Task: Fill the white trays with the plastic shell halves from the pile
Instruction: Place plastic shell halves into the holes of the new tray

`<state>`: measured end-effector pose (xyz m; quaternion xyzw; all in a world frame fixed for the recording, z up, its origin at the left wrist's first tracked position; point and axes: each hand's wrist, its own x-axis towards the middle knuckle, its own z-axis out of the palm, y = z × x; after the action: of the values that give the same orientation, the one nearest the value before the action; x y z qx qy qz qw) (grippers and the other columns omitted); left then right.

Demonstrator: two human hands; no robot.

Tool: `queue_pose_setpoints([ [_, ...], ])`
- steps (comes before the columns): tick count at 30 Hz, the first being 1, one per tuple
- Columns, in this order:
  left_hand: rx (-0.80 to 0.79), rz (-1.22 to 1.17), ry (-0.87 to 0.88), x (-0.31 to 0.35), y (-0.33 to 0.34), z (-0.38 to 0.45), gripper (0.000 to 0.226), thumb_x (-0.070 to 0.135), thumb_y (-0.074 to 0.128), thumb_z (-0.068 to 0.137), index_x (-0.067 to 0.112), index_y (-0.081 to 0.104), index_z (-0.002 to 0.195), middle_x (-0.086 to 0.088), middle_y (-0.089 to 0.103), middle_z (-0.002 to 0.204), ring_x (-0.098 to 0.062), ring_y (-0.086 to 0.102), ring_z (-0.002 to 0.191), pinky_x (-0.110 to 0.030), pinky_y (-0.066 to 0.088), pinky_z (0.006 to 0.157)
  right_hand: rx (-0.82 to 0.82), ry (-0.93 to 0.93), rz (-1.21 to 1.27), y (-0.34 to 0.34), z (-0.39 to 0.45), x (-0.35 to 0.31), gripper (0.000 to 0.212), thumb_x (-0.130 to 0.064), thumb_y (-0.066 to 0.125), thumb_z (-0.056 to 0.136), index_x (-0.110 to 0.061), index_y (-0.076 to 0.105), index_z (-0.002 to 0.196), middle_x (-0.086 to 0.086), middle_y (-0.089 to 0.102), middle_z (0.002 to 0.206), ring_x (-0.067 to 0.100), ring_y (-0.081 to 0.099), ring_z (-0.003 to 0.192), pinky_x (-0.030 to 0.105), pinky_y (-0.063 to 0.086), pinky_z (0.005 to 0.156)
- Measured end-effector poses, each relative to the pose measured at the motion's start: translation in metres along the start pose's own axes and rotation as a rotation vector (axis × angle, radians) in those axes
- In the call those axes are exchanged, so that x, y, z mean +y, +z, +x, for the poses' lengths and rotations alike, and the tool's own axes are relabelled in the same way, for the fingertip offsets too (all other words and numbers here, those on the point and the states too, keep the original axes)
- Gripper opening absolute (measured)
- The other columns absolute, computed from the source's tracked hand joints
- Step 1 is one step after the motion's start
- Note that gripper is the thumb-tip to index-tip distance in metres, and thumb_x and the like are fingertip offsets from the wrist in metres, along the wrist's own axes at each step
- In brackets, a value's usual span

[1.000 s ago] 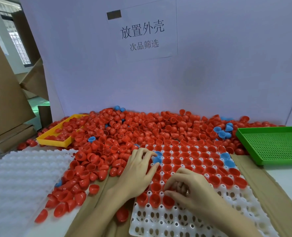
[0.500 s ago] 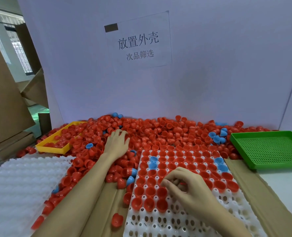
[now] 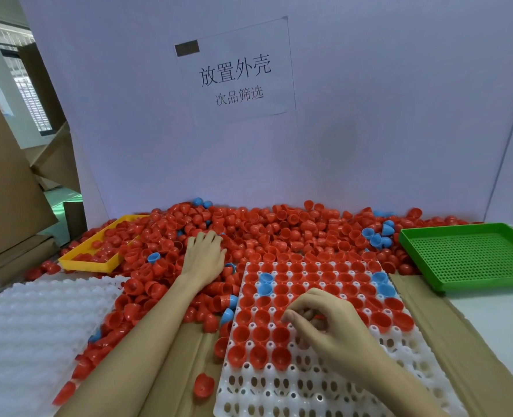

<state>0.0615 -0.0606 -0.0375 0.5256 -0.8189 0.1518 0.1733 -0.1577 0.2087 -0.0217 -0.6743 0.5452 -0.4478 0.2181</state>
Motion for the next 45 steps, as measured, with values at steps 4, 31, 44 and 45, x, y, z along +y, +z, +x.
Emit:
queue_pose_setpoints([
  [4,0.297,-0.291,-0.008,0.011,-0.025,-0.017,0.038,0.047,0.071,0.096,0.016,0.073,0.117,0.002,0.069,0.117,-0.019,0.060,0.111,-0.035,0.040,0.102,0.029,0.010,0.021,-0.003,0.002,-0.001,0.014,-0.023,0.069,0.100,-0.027,0.077,0.088,-0.006,0.067,0.086,0.018,0.071,0.071,0.037,0.061,0.066],
  [31,-0.135,-1.461,0.123,0.100,-0.099,-0.120,0.021,0.021,0.061,0.106,0.020,0.069,0.126,-0.002,0.077,0.115,-0.020,0.073,0.111,-0.026,0.056,0.097,0.185,-0.049,0.256,-0.007,0.003,-0.004,0.021,-0.036,0.057,0.103,-0.036,0.066,0.122,-0.005,0.074,0.103,0.023,0.074,0.086,0.034,0.061,0.064],
  [44,-0.175,-1.397,-0.008,0.119,-0.100,-0.127,0.066,0.046,0.034,0.113,0.011,0.069,0.070,-0.009,0.069,0.066,-0.022,0.068,0.066,-0.031,0.056,0.078,0.176,-0.177,0.020,0.005,0.001,-0.008,0.020,-0.014,0.075,0.094,-0.028,0.073,0.108,-0.014,0.066,0.109,0.019,0.069,0.092,0.030,0.058,0.067],
  [45,-0.178,-1.376,-0.003,0.119,-0.099,-0.127,0.067,0.047,0.033,0.113,0.011,0.070,0.070,-0.009,0.070,0.066,-0.023,0.068,0.066,-0.033,0.057,0.078,0.172,-0.168,0.026,0.005,0.000,-0.008,0.017,-0.016,0.075,0.094,-0.028,0.074,0.105,-0.013,0.066,0.107,0.019,0.069,0.089,0.031,0.059,0.065],
])
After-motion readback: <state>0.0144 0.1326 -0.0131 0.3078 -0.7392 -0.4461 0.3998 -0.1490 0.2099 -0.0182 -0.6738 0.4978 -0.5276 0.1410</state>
